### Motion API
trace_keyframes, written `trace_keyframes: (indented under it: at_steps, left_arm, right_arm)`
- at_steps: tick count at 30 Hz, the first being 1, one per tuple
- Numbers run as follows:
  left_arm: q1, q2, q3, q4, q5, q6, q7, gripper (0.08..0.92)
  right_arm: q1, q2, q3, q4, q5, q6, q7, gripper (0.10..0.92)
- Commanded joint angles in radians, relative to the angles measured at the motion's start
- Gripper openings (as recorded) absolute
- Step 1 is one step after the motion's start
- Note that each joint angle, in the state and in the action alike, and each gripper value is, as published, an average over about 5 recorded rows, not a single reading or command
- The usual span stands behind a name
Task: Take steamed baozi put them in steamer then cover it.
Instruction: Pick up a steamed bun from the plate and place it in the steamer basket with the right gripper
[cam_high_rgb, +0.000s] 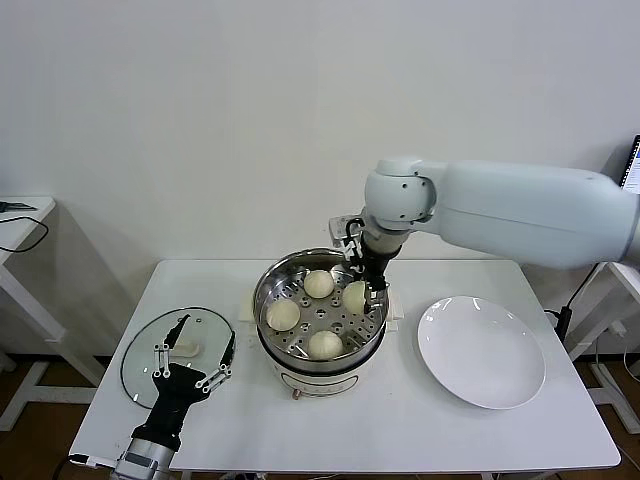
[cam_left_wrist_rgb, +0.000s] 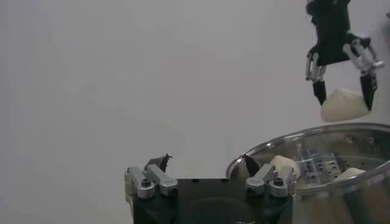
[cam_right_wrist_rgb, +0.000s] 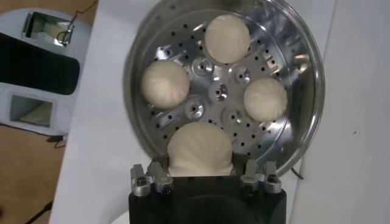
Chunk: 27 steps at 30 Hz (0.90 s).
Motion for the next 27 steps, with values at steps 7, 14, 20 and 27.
trace_keyframes:
  at_steps: [7,14,20,27]
  left_arm:
    - [-0.016,0.002,-0.007,0.019,-0.014,0.007,0.002,0.823]
    - [-0.023,0.002,-0.008,0.03,-0.017,0.008,0.003,0.823]
    - [-0.026,-0.001,-0.006,0.033,-0.017,0.007,0.004,0.823]
    - [-0.022,-0.003,-0.007,0.032,-0.015,0.006,0.003,0.823]
  right_arm:
    - [-0.195,0.068,0.076,-0.153,-0.118,-0.005,-0.004,0.681]
    - [-0.215,0.081,0.083,-0.17,-0.142,-0.002,-0.004,0.687]
    - [-0.217,0.083,0.091,-0.174,-0.147,-0.001,0.003,0.706]
    - [-0.171,0.031,0.145,-0.144,-0.09,0.002,-0.011,0.817]
